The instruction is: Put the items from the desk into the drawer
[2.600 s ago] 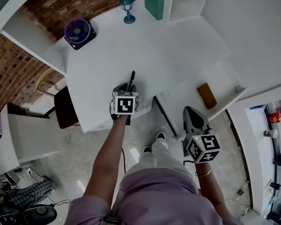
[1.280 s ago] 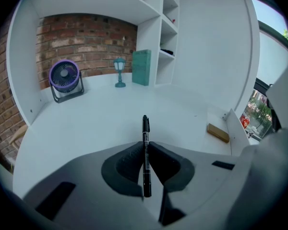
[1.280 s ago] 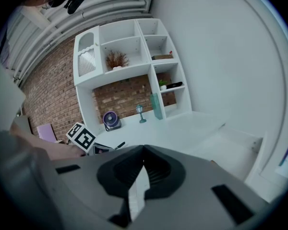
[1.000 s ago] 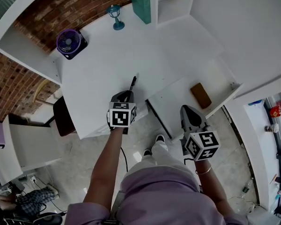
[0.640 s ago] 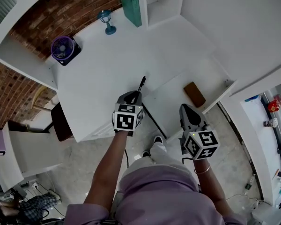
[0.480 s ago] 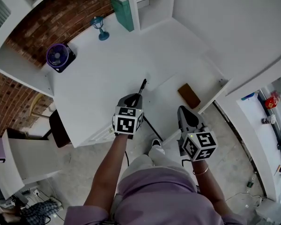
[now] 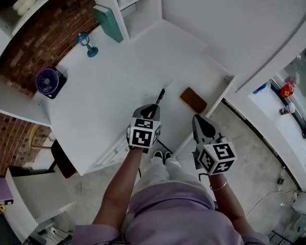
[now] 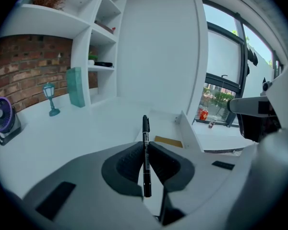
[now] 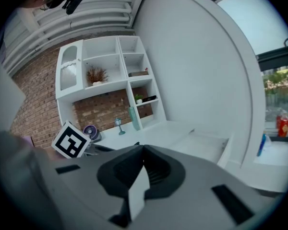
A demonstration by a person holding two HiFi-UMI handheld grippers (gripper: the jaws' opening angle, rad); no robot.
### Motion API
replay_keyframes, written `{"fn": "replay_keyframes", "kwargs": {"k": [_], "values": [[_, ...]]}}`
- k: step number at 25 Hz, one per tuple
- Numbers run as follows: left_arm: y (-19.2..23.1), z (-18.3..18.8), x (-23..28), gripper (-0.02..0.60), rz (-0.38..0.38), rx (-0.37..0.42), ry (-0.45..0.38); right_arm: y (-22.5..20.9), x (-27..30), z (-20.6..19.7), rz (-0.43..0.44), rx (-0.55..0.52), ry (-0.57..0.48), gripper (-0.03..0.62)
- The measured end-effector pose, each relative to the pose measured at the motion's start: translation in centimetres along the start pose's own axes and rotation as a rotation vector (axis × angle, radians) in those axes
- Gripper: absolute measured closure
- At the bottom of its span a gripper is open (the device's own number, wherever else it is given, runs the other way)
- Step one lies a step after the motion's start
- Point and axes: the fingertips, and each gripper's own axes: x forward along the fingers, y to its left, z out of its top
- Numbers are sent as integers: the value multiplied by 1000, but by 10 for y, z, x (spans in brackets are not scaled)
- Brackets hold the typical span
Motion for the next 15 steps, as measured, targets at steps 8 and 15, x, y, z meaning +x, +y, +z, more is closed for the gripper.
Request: {"fn": "replay_keyframes", "kwargs": {"k": [8, 15], "values": [[-26, -10, 26, 543, -128, 61, 57, -10, -19, -6, -140, 38, -14, 591], [-50, -40, 48, 543, -228, 123, 150, -19, -37, -18, -244, 78, -15, 590]]}}
